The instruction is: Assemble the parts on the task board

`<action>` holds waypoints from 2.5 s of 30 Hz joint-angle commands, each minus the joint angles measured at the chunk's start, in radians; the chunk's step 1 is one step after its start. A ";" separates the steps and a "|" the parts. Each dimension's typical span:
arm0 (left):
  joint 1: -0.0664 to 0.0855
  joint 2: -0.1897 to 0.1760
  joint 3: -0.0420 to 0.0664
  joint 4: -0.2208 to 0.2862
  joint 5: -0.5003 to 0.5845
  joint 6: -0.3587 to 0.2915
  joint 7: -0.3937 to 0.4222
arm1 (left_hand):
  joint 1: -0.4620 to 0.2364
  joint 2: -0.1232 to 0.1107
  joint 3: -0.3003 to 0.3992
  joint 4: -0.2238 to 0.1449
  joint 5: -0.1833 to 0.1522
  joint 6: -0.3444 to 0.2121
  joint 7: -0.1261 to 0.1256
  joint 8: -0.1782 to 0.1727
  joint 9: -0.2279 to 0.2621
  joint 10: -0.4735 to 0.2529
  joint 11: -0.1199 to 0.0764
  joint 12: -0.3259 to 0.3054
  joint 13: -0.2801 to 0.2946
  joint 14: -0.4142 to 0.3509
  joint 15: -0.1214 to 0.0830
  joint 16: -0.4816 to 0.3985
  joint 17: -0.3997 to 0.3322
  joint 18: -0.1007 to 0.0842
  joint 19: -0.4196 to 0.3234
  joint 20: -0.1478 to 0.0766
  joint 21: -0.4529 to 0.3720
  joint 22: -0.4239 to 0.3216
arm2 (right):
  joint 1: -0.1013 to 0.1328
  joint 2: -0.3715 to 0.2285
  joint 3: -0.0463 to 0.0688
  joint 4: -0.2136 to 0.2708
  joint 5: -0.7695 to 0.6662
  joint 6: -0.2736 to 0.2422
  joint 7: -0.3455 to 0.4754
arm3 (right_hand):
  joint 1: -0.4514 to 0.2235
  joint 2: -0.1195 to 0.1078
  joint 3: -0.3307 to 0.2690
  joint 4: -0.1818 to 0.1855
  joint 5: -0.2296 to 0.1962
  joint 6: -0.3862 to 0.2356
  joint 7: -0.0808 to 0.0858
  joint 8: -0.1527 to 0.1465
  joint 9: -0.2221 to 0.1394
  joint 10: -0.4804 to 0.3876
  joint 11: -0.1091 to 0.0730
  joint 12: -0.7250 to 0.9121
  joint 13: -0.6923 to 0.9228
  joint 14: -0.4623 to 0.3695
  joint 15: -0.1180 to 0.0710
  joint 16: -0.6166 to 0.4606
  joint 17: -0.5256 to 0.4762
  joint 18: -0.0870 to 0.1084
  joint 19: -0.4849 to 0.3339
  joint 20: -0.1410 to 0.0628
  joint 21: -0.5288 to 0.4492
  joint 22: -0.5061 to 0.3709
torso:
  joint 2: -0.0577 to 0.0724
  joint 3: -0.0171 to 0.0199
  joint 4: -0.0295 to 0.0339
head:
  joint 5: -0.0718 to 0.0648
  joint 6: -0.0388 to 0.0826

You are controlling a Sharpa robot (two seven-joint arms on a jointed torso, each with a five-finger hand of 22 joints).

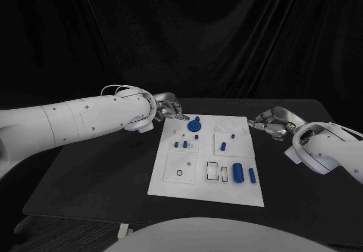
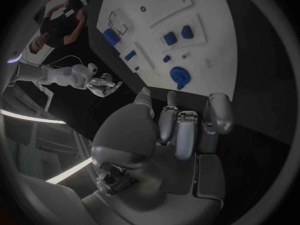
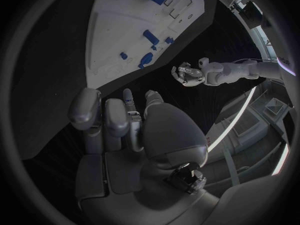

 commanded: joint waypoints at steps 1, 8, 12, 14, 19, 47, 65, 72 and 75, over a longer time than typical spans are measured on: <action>0.000 0.015 0.001 -0.009 -0.181 -0.145 0.299 | 0.172 -0.005 0.076 -0.051 -0.059 -0.042 0.012 -0.053 -0.090 -0.430 0.014 -0.345 -0.168 -0.336 0.026 -0.210 -0.107 0.025 -0.133 0.012 -0.114 0.103 | -0.001 -0.009 0.001 0.017 -0.001 -0.055 0.043 | 0.008 -0.003 -0.003 0.004 0.004 0.004 0.004 0.001 0.000 0.040 0.002 -0.002 -0.006 0.021 -0.009 0.002 0.004 0.004 0.022 0.006 0.004 0.064 | 0.000 0.0000 0.0009 | -0.006 0.000; -0.038 0.074 0.001 -0.075 -0.503 -0.235 0.407 | 0.321 -0.151 0.263 0.028 -0.053 0.067 -0.060 -0.247 -0.488 -0.629 -0.040 -1.002 -0.796 -0.204 -0.027 -0.236 -0.220 0.001 0.042 0.021 0.049 0.148 | 0.000 -0.034 0.001 0.061 -0.001 -0.142 0.143 | 0.001 -0.010 -0.011 0.007 0.008 0.018 0.003 0.007 0.001 0.051 0.004 0.007 0.012 0.028 -0.007 0.017 0.020 0.001 0.028 0.008 0.020 0.071 | -0.001 0.0000 -0.0002 | -0.009 0.000; -0.062 0.114 0.001 -0.119 -0.576 -0.236 0.416 | 0.323 -0.178 0.301 -0.003 -0.061 0.060 -0.105 -0.248 -0.584 -0.624 -0.053 -1.057 -0.897 -0.156 -0.049 -0.240 -0.249 -0.005 0.092 0.001 0.072 0.154 | 0.000 -0.045 0.001 0.082 -0.003 -0.166 0.180 | -0.003 -0.014 -0.015 0.007 0.007 0.020 0.002 0.007 0.001 0.056 0.004 0.012 0.021 0.031 -0.007 0.027 0.030 -0.001 0.032 0.008 0.030 0.075 | 0.002 -0.0002 -0.0009 | -0.010 0.000; -0.073 0.131 0.001 -0.136 -0.592 -0.233 0.415 | 0.314 -0.187 0.312 -0.018 -0.067 0.085 -0.096 -0.245 -0.615 -0.618 -0.053 -1.070 -0.934 -0.147 -0.050 -0.244 -0.265 -0.008 0.108 -0.005 0.082 0.158 | 0.000 -0.048 0.001 0.087 -0.004 -0.169 0.188 | -0.004 -0.015 -0.016 0.007 0.007 0.020 0.002 0.007 0.001 0.057 0.003 0.013 0.023 0.031 -0.007 0.027 0.031 -0.001 0.032 0.008 0.030 0.075 | 0.003 -0.0003 -0.0004 | -0.011 0.000; -0.092 0.171 0.001 -0.179 -0.614 -0.229 0.422 | 0.308 -0.198 0.325 -0.041 -0.069 0.099 -0.107 -0.244 -0.650 -0.598 -0.053 -1.071 -0.969 -0.138 -0.051 -0.240 -0.275 -0.010 0.119 -0.011 0.085 0.162 | 0.000 -0.052 0.001 0.096 -0.005 -0.164 0.197 | -0.004 -0.015 -0.017 0.007 0.007 0.020 0.002 0.007 0.001 0.057 0.004 0.013 0.023 0.032 -0.007 0.028 0.031 -0.001 0.032 0.008 0.030 0.075 | 0.005 -0.0008 -0.0003 | -0.017 0.000; -0.142 0.252 0.001 -0.293 -0.721 -0.130 0.383 | 0.218 -0.223 0.391 -0.042 -0.142 0.215 -0.083 -0.239 -0.730 -0.399 -0.057 -1.103 -1.062 -0.058 -0.056 -0.160 -0.220 -0.007 0.124 -0.015 0.047 0.158 | -0.001 -0.051 0.001 0.093 -0.001 -0.127 0.190 | -0.004 -0.013 -0.016 0.006 0.012 0.016 0.003 0.004 -0.001 0.057 0.004 0.012 0.021 0.031 -0.007 0.025 0.025 0.001 0.032 0.008 0.023 0.074 | 0.003 -0.0002 0.0010 | -0.024 0.000; -0.159 0.280 0.001 -0.333 -0.721 -0.152 0.373 | 0.237 -0.217 0.486 -0.077 -0.014 0.255 -0.081 -0.246 -0.760 -0.332 -0.055 -1.159 -1.112 -0.052 -0.057 -0.152 -0.227 -0.007 0.131 -0.022 0.038 0.160 | -0.002 -0.047 0.001 0.086 0.013 -0.114 0.187 | -0.003 -0.012 -0.016 0.006 0.014 0.015 0.003 0.003 -0.002 0.056 0.005 0.012 0.020 0.031 -0.007 0.026 0.026 0.001 0.033 0.008 0.024 0.074 | 0.003 -0.0002 0.0018 | -0.025 0.000; -0.163 0.294 0.001 -0.348 -0.721 -0.156 0.376 | 0.235 -0.218 0.520 -0.093 0.019 0.253 -0.085 -0.245 -0.769 -0.339 -0.056 -1.182 -1.127 -0.059 -0.056 -0.154 -0.235 -0.006 0.127 -0.023 0.029 0.158 | -0.002 -0.046 0.001 0.084 0.013 -0.107 0.182 | -0.002 -0.011 -0.015 0.005 0.015 0.015 0.003 0.002 -0.002 0.056 0.005 0.011 0.019 0.031 -0.007 0.025 0.025 0.001 0.033 0.008 0.023 0.074 | 0.003 -0.0002 0.0011 | -0.023 0.000; -0.164 0.298 0.001 -0.352 -0.721 -0.152 0.375 | 0.236 -0.215 0.532 -0.101 0.020 0.255 -0.086 -0.243 -0.771 -0.326 -0.057 -1.181 -1.128 -0.058 -0.057 -0.152 -0.234 -0.007 0.127 -0.023 0.029 0.159 | -0.002 -0.046 0.001 0.082 0.013 -0.105 0.180 | -0.002 -0.010 -0.014 0.005 0.015 0.015 0.003 0.002 -0.002 0.056 0.005 0.011 0.019 0.031 -0.007 0.025 0.024 0.001 0.033 0.008 0.022 0.074 | 0.003 -0.0002 0.0013 | -0.025 0.000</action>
